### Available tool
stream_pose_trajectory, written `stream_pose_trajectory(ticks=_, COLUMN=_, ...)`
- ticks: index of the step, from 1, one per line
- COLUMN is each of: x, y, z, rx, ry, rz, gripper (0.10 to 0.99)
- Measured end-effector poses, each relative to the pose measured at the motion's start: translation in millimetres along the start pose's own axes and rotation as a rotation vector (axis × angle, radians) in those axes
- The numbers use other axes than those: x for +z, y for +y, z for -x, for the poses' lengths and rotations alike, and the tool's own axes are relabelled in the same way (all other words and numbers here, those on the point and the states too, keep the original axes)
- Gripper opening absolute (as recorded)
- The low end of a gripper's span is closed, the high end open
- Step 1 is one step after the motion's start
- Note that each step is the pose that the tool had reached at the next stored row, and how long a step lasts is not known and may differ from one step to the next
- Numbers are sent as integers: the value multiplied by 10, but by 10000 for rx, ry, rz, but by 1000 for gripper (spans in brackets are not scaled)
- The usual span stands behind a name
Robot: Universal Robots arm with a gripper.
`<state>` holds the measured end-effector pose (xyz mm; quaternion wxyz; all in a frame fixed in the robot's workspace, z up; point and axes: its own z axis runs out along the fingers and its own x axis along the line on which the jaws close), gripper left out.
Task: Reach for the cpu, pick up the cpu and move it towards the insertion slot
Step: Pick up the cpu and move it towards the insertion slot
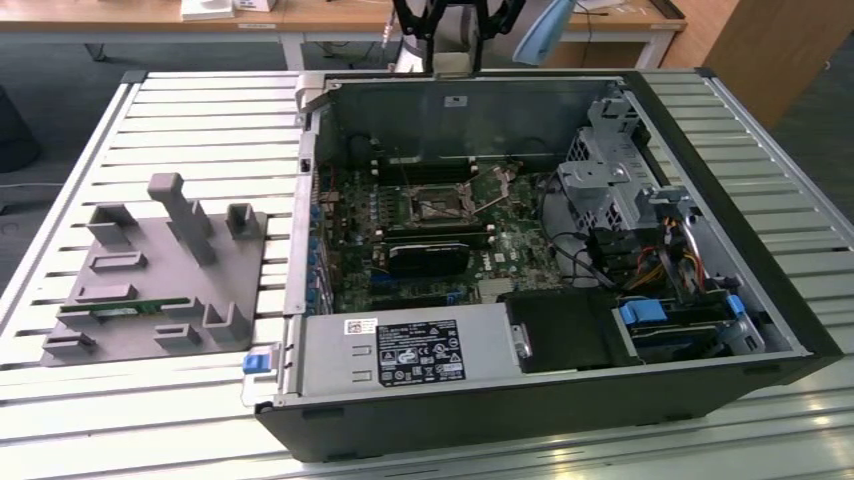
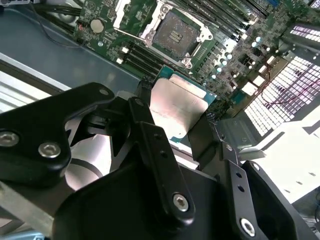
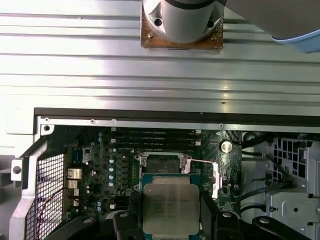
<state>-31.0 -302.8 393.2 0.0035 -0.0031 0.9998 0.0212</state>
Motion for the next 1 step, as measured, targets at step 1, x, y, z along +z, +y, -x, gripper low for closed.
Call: stream_pose_trajectory(ticks=1, x=0, y=0, z=0, rx=0, ry=-1, rz=0, gripper=541)
